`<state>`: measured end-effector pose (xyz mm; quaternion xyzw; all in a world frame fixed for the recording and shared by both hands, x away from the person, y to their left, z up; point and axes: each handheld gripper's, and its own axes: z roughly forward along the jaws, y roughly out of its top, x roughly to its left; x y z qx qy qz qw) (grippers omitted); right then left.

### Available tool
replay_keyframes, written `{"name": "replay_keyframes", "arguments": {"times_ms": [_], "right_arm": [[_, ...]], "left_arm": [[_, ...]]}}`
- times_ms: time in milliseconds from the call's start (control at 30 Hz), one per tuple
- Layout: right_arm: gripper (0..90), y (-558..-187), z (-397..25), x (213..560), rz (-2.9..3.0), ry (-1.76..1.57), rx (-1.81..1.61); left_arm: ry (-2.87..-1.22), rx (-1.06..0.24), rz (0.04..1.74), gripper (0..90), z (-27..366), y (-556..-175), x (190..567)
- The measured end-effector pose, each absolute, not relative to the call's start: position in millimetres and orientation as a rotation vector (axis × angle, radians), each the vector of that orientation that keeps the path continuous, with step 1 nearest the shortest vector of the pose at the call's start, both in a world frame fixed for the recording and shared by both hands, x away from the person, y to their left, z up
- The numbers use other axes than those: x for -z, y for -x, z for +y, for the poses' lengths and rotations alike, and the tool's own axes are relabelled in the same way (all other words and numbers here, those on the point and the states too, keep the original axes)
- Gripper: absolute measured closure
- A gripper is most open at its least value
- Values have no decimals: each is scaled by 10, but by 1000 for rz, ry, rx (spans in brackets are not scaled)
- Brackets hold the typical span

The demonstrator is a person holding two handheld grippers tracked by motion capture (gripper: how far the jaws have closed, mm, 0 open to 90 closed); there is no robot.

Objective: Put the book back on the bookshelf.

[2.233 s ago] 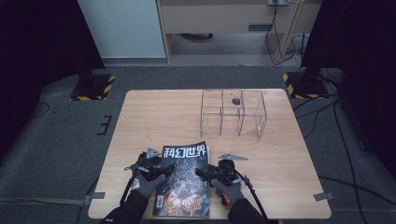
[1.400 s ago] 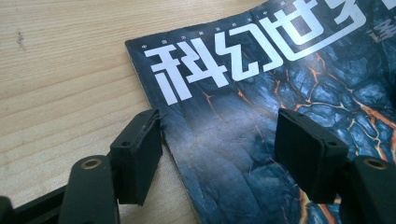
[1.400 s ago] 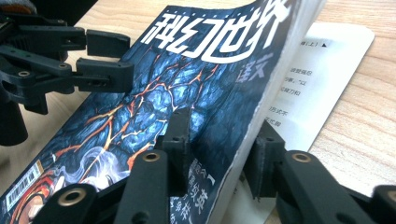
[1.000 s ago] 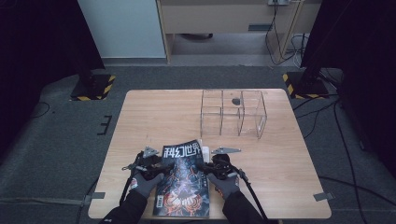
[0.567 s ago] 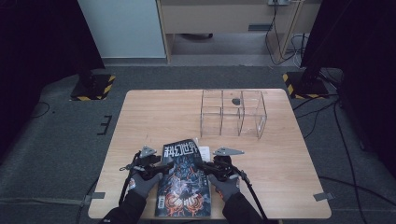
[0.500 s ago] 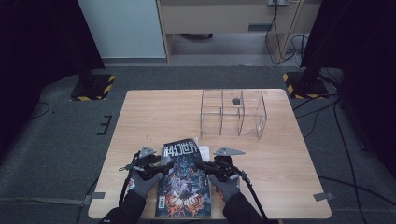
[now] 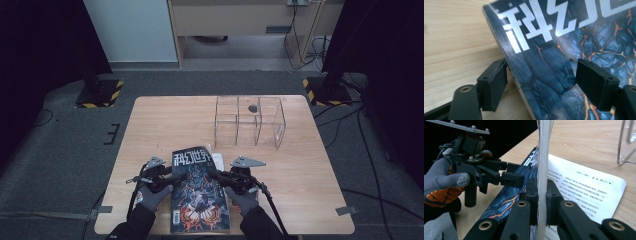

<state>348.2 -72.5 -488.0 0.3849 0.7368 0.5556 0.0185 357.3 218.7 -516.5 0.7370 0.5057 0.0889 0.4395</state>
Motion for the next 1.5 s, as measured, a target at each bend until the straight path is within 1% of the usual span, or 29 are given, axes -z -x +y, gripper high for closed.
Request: {"name": "replay_keyframes", "arguments": {"times_ms": [167,233,400,567,700,933,967,1033,1100,1267,1333,1367,1400,1467,1500], "right_arm": [[839,-3490,-720,4890,2289,-1190,-1719],[840,-3492,-715,4895,2291,-1191,-1713],[839,-3500,-713,4904,2296,-1199,-1704],[840,-3496,-741,4897,2280,-1202,-1721],[840,-3488,-781,4858,2264,-1187,-1741],[841,-3454,-796,4815,2230,-1137,-1770],[840,-3451,-800,4809,2228,-1129,-1771],[841,-3444,-804,4800,2220,-1123,-1781],[841,-3442,-808,4788,2214,-1117,-1784],[840,-3442,-814,4775,2209,-1108,-1789],[841,-3444,-809,4779,2210,-1110,-1785],[840,-3446,-807,4782,2211,-1110,-1783],[840,-3450,-803,4788,2215,-1111,-1779],[840,-3455,-807,4798,2216,-1109,-1780],[840,-3456,-812,4801,2214,-1112,-1780]], "left_arm": [[-1839,-162,1243,192,2155,-3595,5229],[-1842,-147,1241,186,2154,-3606,5246],[-1847,-137,1252,200,2160,-3605,5243],[-1833,-167,1237,215,2150,-3558,5159],[-1831,-179,1220,260,2138,-3553,5142],[-1802,-154,1193,257,2151,-3573,5171],[-1786,-115,1195,250,2143,-3577,5190],[-1782,-106,1186,188,2133,-3586,5211],[-1781,-95,1178,156,2126,-3598,5228],[-1773,-64,1173,136,2126,-3618,5255],[-1776,-49,1169,158,2125,-3622,5257],[-1778,-35,1154,207,2122,-3620,5253],[-1782,-45,1164,236,2109,-3608,5244],[-1783,-51,1163,239,2116,-3598,5226],[-1781,-57,1163,254,2120,-3593,5217]]}}
